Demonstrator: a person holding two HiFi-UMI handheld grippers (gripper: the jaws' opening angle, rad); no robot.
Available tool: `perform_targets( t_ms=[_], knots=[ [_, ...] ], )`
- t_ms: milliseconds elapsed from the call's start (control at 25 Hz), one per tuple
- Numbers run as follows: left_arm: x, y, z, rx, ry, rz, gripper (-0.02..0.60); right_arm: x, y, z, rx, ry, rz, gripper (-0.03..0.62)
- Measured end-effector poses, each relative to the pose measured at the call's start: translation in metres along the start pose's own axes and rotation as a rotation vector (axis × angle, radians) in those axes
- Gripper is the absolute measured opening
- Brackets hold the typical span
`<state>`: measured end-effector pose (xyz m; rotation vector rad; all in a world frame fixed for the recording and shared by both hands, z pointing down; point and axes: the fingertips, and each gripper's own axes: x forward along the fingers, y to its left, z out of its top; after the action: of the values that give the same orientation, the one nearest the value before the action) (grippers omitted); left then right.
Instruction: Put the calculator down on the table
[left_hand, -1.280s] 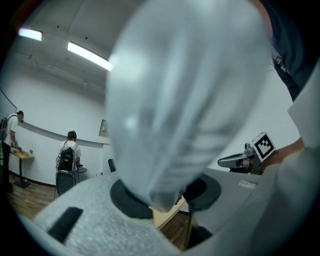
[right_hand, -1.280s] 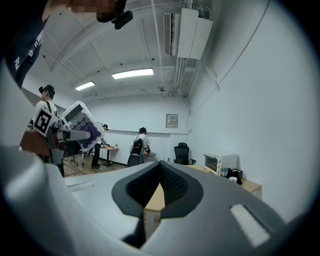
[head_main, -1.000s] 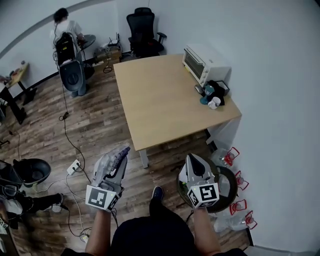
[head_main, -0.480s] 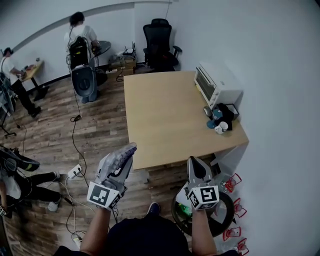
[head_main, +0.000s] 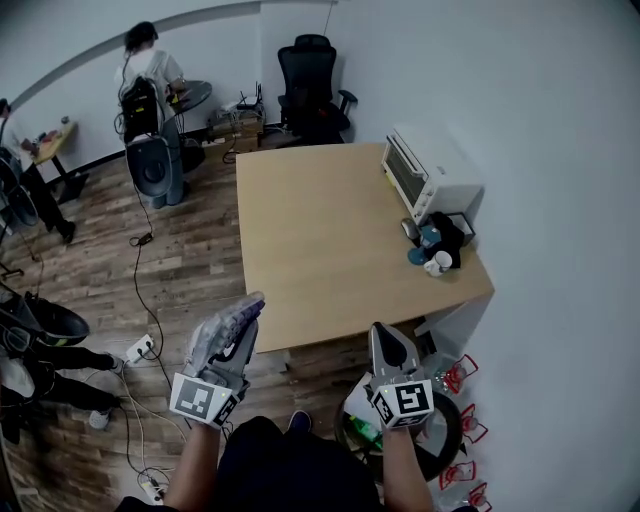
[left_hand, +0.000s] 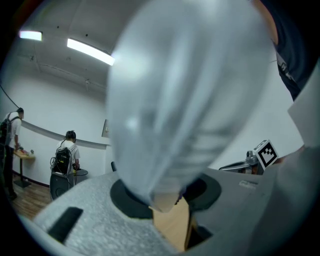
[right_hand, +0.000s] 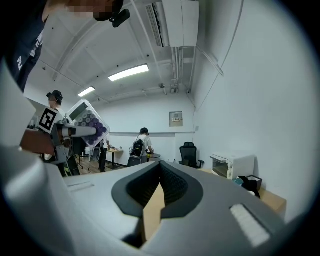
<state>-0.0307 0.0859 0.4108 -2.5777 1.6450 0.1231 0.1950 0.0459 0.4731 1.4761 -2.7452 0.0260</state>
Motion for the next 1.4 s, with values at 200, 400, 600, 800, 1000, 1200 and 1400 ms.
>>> perform_targets(
  t_ms=[200, 400, 600, 800, 1000, 1200, 1400],
  knots=[
    [0.024, 0.012, -0.008, -0.011, 0.011, 0.008, 0.133, 0.025, -0.013, 0.005, -0.011, 0.002, 0.014, 0.002],
    [0.049, 0.029, -0.021, -0.023, 0.031, 0.000, 0.133, 0.049, -0.023, 0.006, 0.000, 0.005, 0.005, 0.002],
    [0.079, 0.053, -0.026, -0.003, 0.042, -0.015, 0.133, 0.081, -0.037, 0.012, 0.005, -0.001, -0.020, 0.002],
    [0.108, 0.091, -0.030, -0.004, 0.034, -0.020, 0.133, 0.126, -0.041, 0.012, 0.014, 0.002, -0.023, 0.002],
    [0.145, 0.135, -0.033, -0.006, 0.034, -0.042, 0.133, 0.175, -0.050, 0.023, 0.009, -0.021, -0.069, 0.002],
    [0.181, 0.180, -0.025, -0.011, 0.018, -0.064, 0.133, 0.227, -0.056, 0.027, 0.000, -0.002, -0.108, 0.002],
    [0.211, 0.221, -0.035, 0.025, 0.050, -0.098, 0.133, 0.270, -0.056, 0.029, -0.013, 0.005, -0.147, 0.002]
  ],
)
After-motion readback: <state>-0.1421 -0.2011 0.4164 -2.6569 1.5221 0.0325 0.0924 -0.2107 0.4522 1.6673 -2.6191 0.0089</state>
